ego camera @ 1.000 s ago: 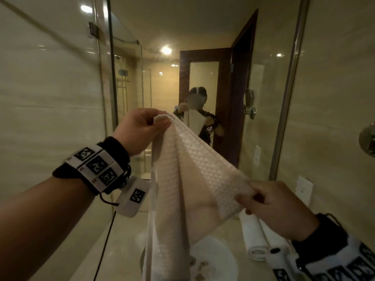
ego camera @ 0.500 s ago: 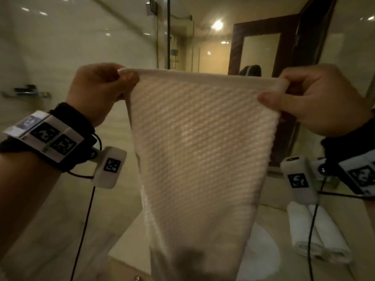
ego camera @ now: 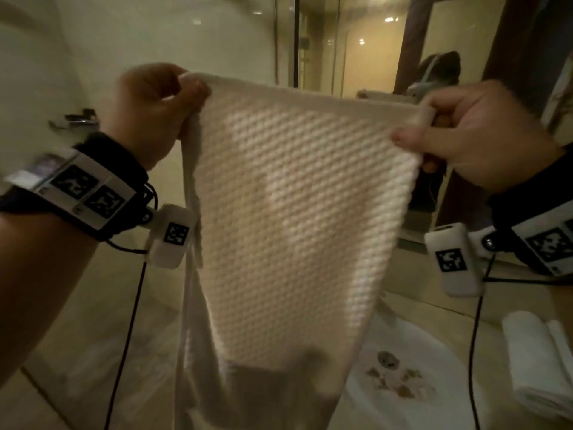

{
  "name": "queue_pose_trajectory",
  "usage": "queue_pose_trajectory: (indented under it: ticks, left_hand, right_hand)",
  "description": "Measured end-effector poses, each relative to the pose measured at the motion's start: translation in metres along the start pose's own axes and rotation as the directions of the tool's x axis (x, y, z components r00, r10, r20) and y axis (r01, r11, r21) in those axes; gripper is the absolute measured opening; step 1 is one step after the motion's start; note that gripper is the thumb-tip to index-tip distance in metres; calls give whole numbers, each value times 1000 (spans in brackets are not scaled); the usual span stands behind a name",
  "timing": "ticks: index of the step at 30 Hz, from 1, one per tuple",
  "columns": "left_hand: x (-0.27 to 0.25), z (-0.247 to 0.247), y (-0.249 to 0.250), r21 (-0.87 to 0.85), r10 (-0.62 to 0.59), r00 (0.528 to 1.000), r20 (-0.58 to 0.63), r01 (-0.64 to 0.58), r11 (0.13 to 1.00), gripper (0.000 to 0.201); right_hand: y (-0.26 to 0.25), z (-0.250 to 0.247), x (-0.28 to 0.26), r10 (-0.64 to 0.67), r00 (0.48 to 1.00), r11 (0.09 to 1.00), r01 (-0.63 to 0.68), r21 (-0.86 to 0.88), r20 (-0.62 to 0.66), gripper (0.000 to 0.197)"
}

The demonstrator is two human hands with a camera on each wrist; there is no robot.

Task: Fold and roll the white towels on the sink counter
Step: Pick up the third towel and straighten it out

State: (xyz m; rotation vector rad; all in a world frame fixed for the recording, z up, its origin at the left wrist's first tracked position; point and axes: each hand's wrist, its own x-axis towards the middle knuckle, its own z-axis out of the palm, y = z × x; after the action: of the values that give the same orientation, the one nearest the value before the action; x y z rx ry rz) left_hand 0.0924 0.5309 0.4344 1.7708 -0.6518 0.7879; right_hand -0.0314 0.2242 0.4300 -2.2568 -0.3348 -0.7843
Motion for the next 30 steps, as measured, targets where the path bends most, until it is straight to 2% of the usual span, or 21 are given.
queue_pose_trajectory:
  ticks: [3, 6, 10, 13, 18, 22, 25, 28, 30]
  left_hand:
    - [10, 31, -71, 150, -104, 994, 29, 98, 984, 16]
    - [17, 65, -146, 232, -191, 976, 105, 163, 959, 17]
    - [22, 119, -232, 344, -356, 916, 183, 280, 896, 23]
    - [27, 163, -290, 371, -480, 857, 188, 391, 842, 26]
    - [28, 228, -376, 394, -544, 812, 210, 439, 808, 25]
    - [0, 282, -428, 412, -600, 760, 249, 477, 776, 29]
    - [-23, 318, -458, 429, -634, 722, 276, 498, 754, 31]
    - [-32, 349, -480, 437, -638, 724, 264, 500, 748, 33]
    - [-31, 364, -489, 389, -658, 725, 204, 557, 734, 32]
  right_hand:
    - [52, 46, 25, 145, 988, 989, -144, -26, 51, 18]
    - [111, 95, 52, 239, 968, 967, -230, -110, 76, 23]
    - [180, 153, 84, 378, 922, 908, -353, -225, 80, 23]
    - [231, 190, 110, 481, 871, 846, -432, -311, 99, 22]
    - [315, 244, 133, 627, 771, 736, -541, -406, 109, 20]
    - [376, 281, 130, 728, 677, 634, -604, -483, 110, 21]
    - [413, 305, 121, 781, 614, 567, -615, -548, 118, 29]
    - [442, 322, 119, 794, 596, 535, -593, -602, 118, 31]
    - [459, 330, 121, 802, 590, 518, -614, -596, 89, 29]
